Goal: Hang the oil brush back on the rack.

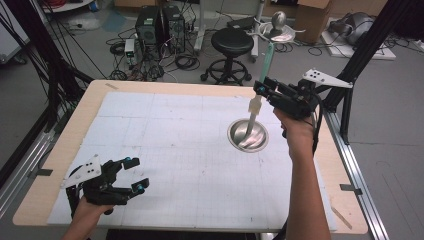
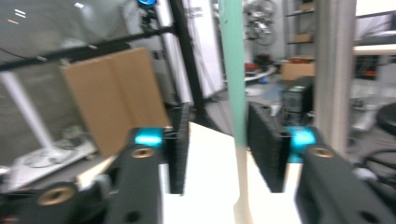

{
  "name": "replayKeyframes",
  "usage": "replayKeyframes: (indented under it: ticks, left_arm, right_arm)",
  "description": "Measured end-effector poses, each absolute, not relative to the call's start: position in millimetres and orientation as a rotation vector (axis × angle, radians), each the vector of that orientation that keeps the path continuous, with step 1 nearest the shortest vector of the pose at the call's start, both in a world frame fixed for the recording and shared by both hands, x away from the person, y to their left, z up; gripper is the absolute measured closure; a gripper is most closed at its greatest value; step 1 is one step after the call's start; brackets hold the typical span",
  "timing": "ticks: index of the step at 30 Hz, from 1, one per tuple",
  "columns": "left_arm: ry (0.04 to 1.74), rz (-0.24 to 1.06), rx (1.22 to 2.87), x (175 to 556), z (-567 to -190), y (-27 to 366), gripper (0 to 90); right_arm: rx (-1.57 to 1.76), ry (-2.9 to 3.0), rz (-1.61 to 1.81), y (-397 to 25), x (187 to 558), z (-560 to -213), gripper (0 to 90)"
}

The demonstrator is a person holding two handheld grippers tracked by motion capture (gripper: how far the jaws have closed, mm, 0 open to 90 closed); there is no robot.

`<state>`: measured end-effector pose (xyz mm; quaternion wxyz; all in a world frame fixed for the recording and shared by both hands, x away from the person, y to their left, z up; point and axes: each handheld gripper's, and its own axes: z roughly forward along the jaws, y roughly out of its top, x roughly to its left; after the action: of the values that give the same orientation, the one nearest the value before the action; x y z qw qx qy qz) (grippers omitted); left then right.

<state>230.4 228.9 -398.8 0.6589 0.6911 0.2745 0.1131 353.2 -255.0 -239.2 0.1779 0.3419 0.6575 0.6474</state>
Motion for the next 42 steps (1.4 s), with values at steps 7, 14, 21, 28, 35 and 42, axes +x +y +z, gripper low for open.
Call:
replayKeyframes:
  ticks: [7, 14, 21, 28, 35, 42]
  left_arm:
    - [0.636, 0.258, 1.551, 230.9, -399.1, 231.3, 19.8]
    - [0.644, 0.253, 1.549, 231.0, -399.1, 231.7, 19.8]
    - [0.663, 0.272, 1.538, 232.4, -399.9, 234.7, 19.5]
    - [0.680, 0.301, 1.535, 232.4, -400.3, 237.1, 19.6]
    - [0.696, 0.314, 1.528, 233.5, -401.6, 238.5, 19.5]
    - [0.695, 0.322, 1.526, 231.6, -402.2, 240.5, 19.6]
  right_arm:
    - [0.976, 1.827, 1.638, -256.0, 334.4, -244.4, 32.3]
    - [0.959, 1.840, 1.550, -260.6, 310.4, -263.0, 20.2]
    - [0.969, 1.853, 1.478, -267.6, 270.0, -315.8, 15.6]
    - [1.030, 1.870, 1.438, -278.4, 234.1, -363.2, 15.6]
    - [1.099, 1.856, 1.425, -289.6, 213.0, -389.7, 15.7]
    - [1.130, 1.812, 1.435, -300.0, 202.9, -393.0, 15.6]
